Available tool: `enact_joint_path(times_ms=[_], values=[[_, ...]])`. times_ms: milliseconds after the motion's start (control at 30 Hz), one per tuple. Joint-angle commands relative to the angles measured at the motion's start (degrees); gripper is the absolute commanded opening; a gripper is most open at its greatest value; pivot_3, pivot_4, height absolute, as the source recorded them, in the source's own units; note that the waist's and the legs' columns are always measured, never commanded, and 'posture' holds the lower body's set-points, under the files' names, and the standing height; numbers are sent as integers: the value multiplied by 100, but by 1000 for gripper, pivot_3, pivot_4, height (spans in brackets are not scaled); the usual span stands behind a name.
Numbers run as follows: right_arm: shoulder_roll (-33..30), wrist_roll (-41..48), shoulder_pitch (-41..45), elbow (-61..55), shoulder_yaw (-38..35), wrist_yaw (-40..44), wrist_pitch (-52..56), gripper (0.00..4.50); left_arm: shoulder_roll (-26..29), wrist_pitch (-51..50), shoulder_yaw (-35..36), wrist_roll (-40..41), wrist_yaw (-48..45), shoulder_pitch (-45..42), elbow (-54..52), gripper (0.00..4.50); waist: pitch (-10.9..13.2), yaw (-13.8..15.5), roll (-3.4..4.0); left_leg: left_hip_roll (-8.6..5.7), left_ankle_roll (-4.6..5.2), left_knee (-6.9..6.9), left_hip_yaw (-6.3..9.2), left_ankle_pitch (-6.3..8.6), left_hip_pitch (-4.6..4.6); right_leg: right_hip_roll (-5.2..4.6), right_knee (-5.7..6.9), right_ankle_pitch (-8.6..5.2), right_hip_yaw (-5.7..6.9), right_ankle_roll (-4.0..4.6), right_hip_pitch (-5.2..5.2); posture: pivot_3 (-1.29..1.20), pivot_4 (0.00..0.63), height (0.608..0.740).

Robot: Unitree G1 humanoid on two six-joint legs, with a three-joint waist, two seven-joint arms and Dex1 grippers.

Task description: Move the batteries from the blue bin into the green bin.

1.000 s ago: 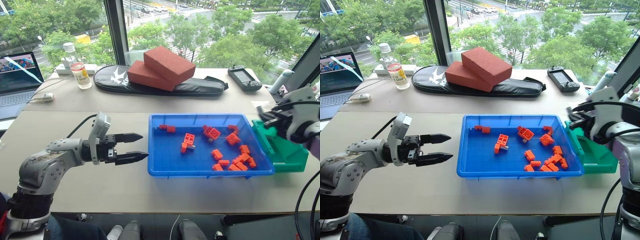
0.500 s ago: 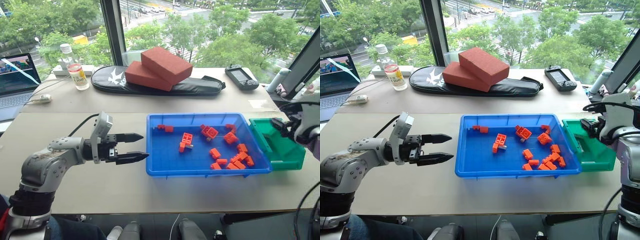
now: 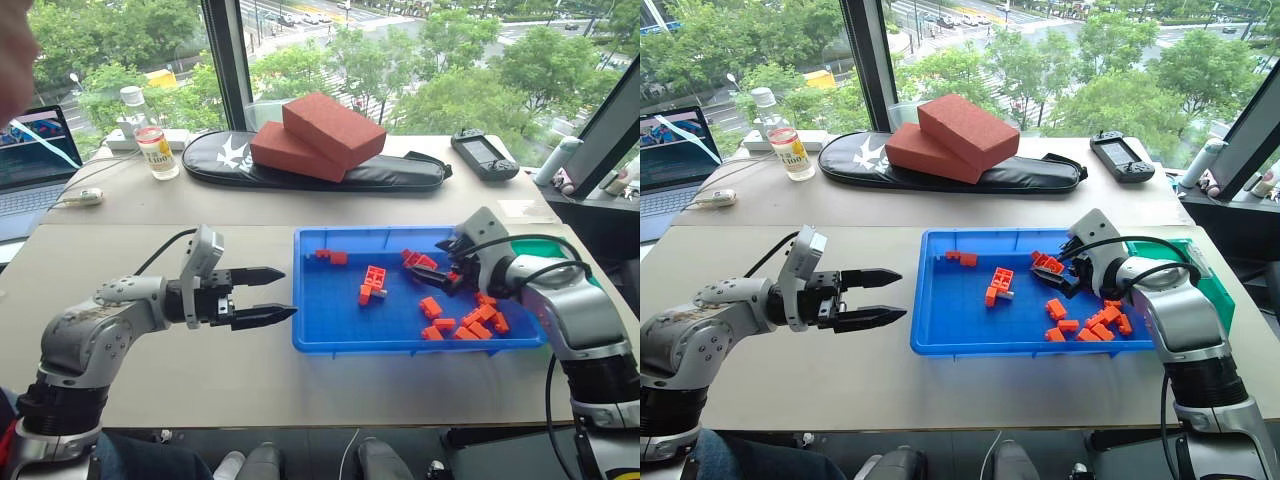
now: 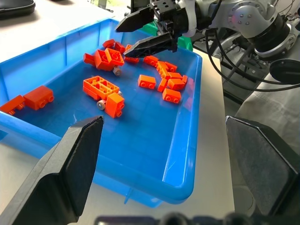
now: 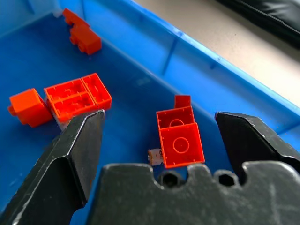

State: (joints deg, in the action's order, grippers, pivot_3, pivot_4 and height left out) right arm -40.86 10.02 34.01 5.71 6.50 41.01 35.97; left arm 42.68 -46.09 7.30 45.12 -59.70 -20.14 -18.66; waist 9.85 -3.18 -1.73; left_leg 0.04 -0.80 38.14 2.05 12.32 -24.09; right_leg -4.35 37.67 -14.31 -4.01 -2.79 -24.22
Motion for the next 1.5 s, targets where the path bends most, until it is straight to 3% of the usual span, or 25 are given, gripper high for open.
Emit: enact_joint_path(times_ms=[33, 200, 300, 500, 533, 767, 933, 1100, 1167, 1367, 1500], values=[[105, -148, 253, 287, -37, -1, -254, 4395, 76, 74, 173, 119, 19, 49, -202, 4500, 0, -20, 0, 0, 0, 0, 0, 0, 0, 0, 0, 0, 0, 0, 0, 0, 150, 740], [200, -198, 345, 606, -101, 9, -279, 4395, 65, 85, 166, 98, 43, 50, -200, 4500, 0, -22, 0, 0, 0, -2, 2, 0, 1, 1, 3, 0, 1, 0, 0, 0, 150, 740], [215, -224, 365, 688, -124, 35, -331, 3674, 63, 87, 176, 110, 46, 60, -211, 4500, 0, -23, 0, -1, 0, -2, 2, 0, 1, -1, 2, 0, 0, 0, 1, 0, 150, 740], [212, -271, 400, 648, -140, 34, -399, 1582, 69, 97, 171, 108, 32, 74, -216, 4500, 0, -42, 0, -1, 0, -3, 2, 0, 1, 0, 2, 0, 0, 0, 0, 0, 150, 740], [204, -275, 395, 615, -151, 29, -399, 1410, 69, 97, 175, 113, 30, 83, -223, 4500, 0, -43, 0, -1, 0, -3, 2, 0, 1, 0, 2, 0, 0, 0, 0, 0, 150, 740], [-334, 290, -18, -1065, -1032, 121, 416, 1410, 87, 120, 217, 106, 32, 152, -256, 4500, 3, -40, 5, -1, 0, -5, 2, 0, 0, -1, 5, 0, 0, 0, -4, 0, 150, 740], [-1209, 682, -1131, -2450, -1813, 265, 1836, 1410, 65, 119, 196, 87, 47, 147, -239, 4500, 3, 2, 4, -1, 0, -12, 3, 1, -1, -3, -2, 0, 2, 0, -1, 0, 150, 740], [-1581, 862, -2203, -3287, -2317, 268, 2504, 1410, 30, 128, 93, 63, 10, 90, -188, 4500, 2, -17, 4, 1, 0, -17, -5, 1, 6, -1, -5, 0, -1, 0, 2, 0, 150, 740], [-1576, 890, -2378, -3472, -2374, 205, 2601, 2417, 13, 137, 47, 42, -13, 26, -124, 4500, 2, -15, 4, 0, 0, -16, -7, 0, 13, -1, -3, 0, -3, 0, 6, 0, 150, 740], [-1335, 1027, -1651, -3523, -1953, -60, 2581, 4332, -49, 190, -77, -23, -72, -123, 9, 4500, 3, -36, 4, 2, -1, -16, -13, -1, 29, 1, -2, -1, -6, -1, 18, 0, 150, 740], [-634, 853, -435, -2893, -1042, -345, 2348, 4332, -101, 260, -157, -51, -51, -163, 45, 4500, 2, -55, 2, 6, -1, -16, -12, -1, 29, 4, -2, -1, -6, 0, 17, 0, 150, 740]])
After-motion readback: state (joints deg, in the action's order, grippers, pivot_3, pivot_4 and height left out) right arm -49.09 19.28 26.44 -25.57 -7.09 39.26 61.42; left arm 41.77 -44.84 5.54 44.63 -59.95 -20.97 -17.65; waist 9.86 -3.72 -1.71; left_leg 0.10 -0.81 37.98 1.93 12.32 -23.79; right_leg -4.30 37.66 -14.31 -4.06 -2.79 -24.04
